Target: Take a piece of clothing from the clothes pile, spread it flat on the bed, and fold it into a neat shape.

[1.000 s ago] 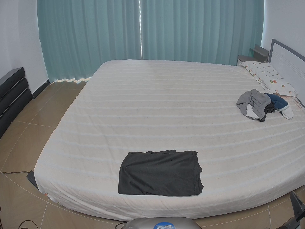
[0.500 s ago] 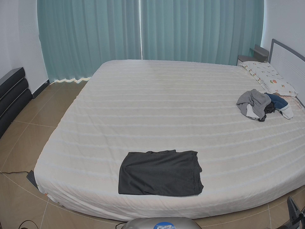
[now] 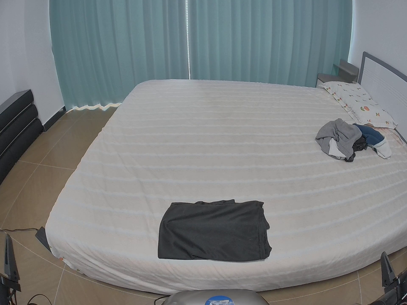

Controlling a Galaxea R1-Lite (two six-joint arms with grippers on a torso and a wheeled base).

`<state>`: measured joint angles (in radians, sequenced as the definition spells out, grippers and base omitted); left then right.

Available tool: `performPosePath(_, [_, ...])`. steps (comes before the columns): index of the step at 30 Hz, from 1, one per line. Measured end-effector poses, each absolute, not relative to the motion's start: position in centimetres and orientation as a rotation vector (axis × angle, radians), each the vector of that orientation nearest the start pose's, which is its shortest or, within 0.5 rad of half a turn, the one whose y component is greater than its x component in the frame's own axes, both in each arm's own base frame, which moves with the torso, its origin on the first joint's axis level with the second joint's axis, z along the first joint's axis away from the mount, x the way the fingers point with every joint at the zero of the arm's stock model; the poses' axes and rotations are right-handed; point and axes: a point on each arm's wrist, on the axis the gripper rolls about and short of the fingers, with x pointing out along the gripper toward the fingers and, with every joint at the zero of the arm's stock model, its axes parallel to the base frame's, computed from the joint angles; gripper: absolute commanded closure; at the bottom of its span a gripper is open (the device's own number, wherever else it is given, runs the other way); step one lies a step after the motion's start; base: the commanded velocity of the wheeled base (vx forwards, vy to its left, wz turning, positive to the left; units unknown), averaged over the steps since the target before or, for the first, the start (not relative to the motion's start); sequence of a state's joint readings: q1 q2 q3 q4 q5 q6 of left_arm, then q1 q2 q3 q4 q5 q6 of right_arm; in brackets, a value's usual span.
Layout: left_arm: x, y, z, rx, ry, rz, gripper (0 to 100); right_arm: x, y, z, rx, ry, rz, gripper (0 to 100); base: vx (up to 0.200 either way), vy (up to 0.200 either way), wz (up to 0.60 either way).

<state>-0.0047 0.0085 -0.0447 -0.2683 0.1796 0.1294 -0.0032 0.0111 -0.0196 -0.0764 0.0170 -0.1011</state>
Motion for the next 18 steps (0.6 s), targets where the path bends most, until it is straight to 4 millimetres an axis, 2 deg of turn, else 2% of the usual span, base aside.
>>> performPosePath(9, [-2.7,0.1,10.5,0.118,-0.243,0.069,0,-2.3,0.0,7.7,0.0,0.026,-0.024,0,0.0,0.0,0.0])
performPosePath(14, [-2.4,0.1,8.9,0.119,-0.087,0.046,0,-2.3,0.0,7.9,0.006,0.014,-0.031,0,0.0,0.0,0.0])
performPosePath(18, [-2.4,0.1,8.6,0.101,-0.061,0.03,0,-2.3,0.0,8.0,0.006,0.001,-0.031,0,0.0,0.0,0.0])
